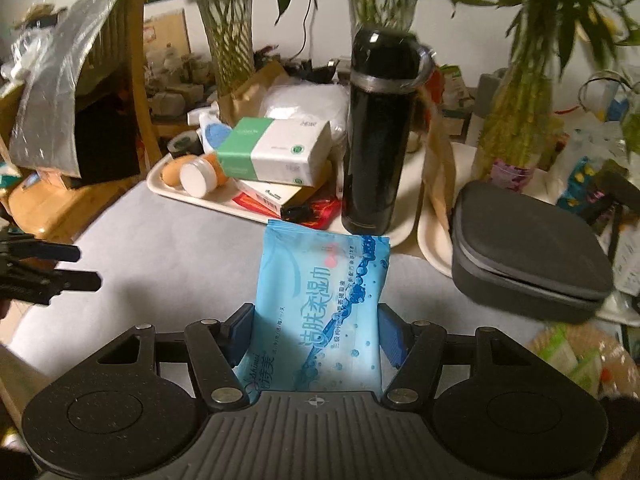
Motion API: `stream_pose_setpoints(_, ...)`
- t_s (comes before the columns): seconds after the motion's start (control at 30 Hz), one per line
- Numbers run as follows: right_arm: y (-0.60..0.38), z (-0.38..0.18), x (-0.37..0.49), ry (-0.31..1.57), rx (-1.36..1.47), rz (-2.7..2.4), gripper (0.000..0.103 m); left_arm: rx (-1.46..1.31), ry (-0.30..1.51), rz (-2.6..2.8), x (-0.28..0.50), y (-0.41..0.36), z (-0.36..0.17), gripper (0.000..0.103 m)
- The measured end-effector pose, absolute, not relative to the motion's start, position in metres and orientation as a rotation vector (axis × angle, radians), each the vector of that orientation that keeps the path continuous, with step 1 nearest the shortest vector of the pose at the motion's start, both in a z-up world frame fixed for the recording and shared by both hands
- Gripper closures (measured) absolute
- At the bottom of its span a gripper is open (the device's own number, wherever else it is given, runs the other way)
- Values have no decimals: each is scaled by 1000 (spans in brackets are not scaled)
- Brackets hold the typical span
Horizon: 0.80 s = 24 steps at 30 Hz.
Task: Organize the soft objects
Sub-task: 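Carry the blue wet-wipes pack with the right gripper over the box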
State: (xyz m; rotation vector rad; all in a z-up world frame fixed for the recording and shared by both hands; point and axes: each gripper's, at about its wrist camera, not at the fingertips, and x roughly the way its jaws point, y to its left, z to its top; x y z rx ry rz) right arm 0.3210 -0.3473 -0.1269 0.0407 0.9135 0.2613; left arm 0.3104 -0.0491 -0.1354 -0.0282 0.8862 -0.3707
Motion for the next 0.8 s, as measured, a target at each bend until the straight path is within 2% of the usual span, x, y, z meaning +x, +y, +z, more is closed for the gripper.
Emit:
stream_pose_setpoints(0.37,-348,-86,254,859,79,275,37,-9,814,-420,265,-58,-81,24)
stream_pose_setpoints(0.8,-344,-48,181,820,100,269,37,148,759,-401,209,-76,-37,24)
